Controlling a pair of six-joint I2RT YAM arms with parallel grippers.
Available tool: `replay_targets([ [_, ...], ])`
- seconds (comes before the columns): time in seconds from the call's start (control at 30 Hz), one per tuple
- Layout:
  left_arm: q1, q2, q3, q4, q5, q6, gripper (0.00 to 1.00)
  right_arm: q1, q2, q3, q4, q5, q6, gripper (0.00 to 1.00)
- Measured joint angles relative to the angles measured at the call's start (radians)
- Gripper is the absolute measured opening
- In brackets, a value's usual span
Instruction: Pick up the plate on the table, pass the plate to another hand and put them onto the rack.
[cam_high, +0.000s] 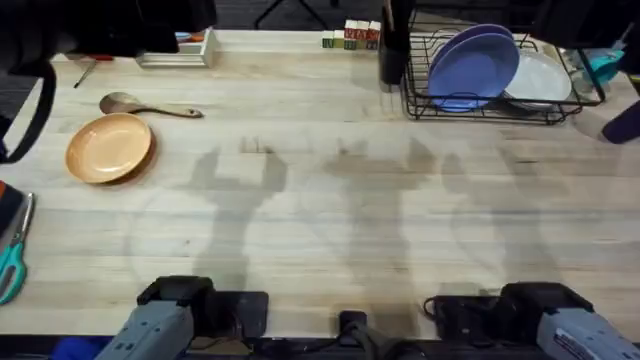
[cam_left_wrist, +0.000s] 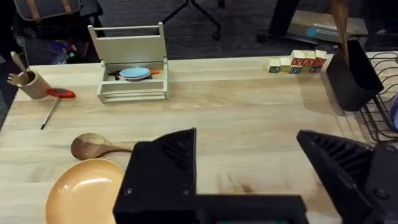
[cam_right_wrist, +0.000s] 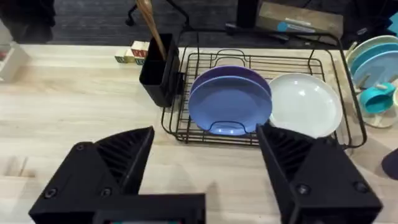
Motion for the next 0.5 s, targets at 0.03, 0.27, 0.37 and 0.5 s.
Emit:
replay_targets([
  [0.03, 0.000, 0.003, 0.000, 0.000, 0.000, 0.001, 0.992, 0.000, 0.006, 0.000, -0.001, 0.000, 0.000, 0.995],
  [0.27, 0.004, 0.006, 0.000, -0.013, -0.035, 0.004, 0.990, 0.000, 0.018, 0.001, -0.004, 0.000, 0.000, 0.995],
  [0.37, 0.038, 0.011, 0.000, -0.026, -0.051, 0.005, 0.991, 0.000, 0.019, 0.001, -0.004, 0.000, -0.001, 0.996],
  [0.5, 0.145, 0.045, 0.001, -0.045, -0.063, 0.001, 0.991, 0.000, 0.019, 0.001, -0.004, 0.000, -0.001, 0.996],
])
